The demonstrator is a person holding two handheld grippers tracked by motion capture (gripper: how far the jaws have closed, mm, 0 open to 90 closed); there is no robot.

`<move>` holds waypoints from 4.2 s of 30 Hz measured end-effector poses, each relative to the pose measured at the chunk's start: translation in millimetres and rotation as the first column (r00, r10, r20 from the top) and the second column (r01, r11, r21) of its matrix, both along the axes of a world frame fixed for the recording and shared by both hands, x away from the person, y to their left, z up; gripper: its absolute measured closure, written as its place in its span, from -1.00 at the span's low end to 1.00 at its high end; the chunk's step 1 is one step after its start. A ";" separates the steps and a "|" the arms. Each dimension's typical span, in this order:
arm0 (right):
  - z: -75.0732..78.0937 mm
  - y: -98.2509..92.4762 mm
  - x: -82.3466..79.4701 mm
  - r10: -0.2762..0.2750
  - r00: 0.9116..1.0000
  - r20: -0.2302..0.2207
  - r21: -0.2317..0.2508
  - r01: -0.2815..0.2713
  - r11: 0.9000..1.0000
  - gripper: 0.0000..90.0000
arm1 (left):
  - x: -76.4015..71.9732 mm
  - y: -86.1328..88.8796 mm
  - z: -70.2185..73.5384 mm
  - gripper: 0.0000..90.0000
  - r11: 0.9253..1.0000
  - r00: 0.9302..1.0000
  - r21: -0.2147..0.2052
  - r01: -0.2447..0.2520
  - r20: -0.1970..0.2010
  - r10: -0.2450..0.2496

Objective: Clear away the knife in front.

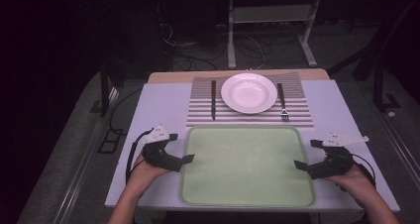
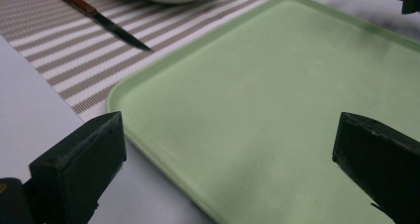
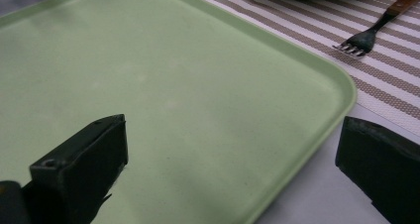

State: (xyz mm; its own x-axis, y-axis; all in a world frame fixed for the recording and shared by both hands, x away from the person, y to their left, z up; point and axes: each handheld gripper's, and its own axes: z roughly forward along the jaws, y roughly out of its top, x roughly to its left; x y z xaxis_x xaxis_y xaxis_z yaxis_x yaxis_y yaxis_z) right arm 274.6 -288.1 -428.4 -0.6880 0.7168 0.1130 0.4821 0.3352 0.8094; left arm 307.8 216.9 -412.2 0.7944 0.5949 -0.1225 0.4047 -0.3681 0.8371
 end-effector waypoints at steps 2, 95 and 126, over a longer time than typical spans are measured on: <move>0.0 0.5 -0.3 0.002 1.000 0.002 -0.002 -0.001 1.000 -1.00 | -0.2 0.0 -1.7 -1.00 1.000 1.000 -0.003 0.000 -0.010 0.000; -0.9 1.1 -2.1 0.014 1.000 -0.009 0.036 -0.014 0.999 -1.00 | 50.9 -47.9 -7.2 -1.00 0.999 1.000 -0.032 -0.007 0.007 0.008; -1.0 1.3 -1.9 0.014 1.000 -0.013 0.037 -0.013 0.999 -1.00 | 84.6 -60.7 -9.2 -0.99 0.999 1.000 -0.026 -0.025 0.009 0.026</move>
State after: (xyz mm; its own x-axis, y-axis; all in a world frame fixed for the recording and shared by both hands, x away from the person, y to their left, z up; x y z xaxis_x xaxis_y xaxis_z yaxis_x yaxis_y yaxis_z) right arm 272.7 -286.8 -429.3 -0.6961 0.7025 0.1484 0.4882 0.3115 0.8153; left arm 392.4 156.2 -421.4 0.7802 0.6117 -0.1306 0.4057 -0.3360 0.8500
